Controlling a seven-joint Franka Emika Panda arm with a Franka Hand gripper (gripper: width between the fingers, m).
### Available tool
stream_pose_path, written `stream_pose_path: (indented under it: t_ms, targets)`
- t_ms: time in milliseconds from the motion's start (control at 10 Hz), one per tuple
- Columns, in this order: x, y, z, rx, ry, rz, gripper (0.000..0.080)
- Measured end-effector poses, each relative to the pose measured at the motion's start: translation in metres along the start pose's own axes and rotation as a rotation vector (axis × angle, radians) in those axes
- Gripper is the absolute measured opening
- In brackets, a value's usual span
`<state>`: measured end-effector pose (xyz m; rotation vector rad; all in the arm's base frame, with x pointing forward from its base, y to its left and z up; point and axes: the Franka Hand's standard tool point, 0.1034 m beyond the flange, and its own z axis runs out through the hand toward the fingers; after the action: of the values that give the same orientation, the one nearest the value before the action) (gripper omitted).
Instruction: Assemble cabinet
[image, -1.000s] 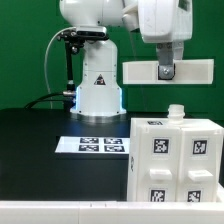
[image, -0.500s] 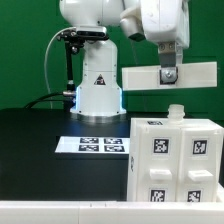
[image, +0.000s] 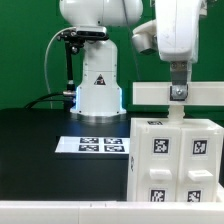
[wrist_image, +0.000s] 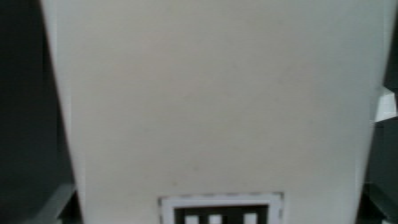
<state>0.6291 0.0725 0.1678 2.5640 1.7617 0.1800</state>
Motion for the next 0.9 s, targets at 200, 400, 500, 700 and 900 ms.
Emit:
stream_pose_path:
  t_ms: [200, 400, 500, 700, 900]
  targets:
    - [-0.0042, -0.0018, 0.0085, 0.012, -0.006, 0.007, 0.0545]
    - [-0.0008, -0.0026, 0.0136, 0.007, -0.002, 0.014, 0.0545]
    - [0.0027, -0.0016, 0.014, -0.003, 0.004, 0.021, 0.0545]
    - [0.0028, -0.0006, 0.0139, -0.007, 0.007, 0.025, 0.0545]
    - [0.0027, -0.0005, 0.0139, -0.007, 0.007, 0.026, 0.0545]
